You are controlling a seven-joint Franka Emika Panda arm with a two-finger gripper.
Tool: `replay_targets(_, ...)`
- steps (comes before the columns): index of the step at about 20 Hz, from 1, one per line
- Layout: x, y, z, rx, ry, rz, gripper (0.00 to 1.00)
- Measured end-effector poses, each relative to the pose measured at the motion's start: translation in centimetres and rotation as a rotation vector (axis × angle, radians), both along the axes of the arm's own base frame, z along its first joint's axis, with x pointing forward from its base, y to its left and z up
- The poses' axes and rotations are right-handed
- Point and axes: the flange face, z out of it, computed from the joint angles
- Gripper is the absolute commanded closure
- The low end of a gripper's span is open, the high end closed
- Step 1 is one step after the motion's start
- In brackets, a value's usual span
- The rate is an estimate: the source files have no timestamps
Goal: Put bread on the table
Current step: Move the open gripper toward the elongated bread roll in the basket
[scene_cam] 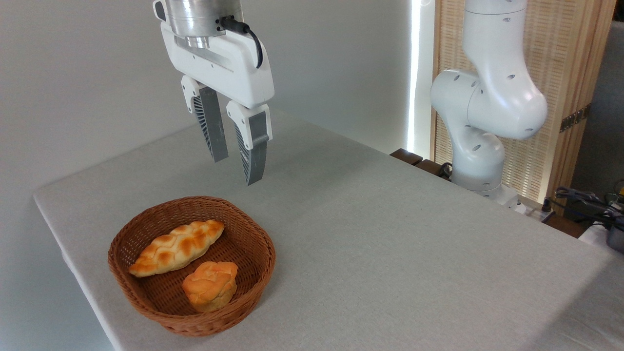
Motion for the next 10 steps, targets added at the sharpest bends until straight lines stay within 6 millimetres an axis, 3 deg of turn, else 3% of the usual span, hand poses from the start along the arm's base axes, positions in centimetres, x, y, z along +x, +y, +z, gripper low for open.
replay_targets(10,0.18,0.06,-0.41,0.0,0.008,0.001,0.0)
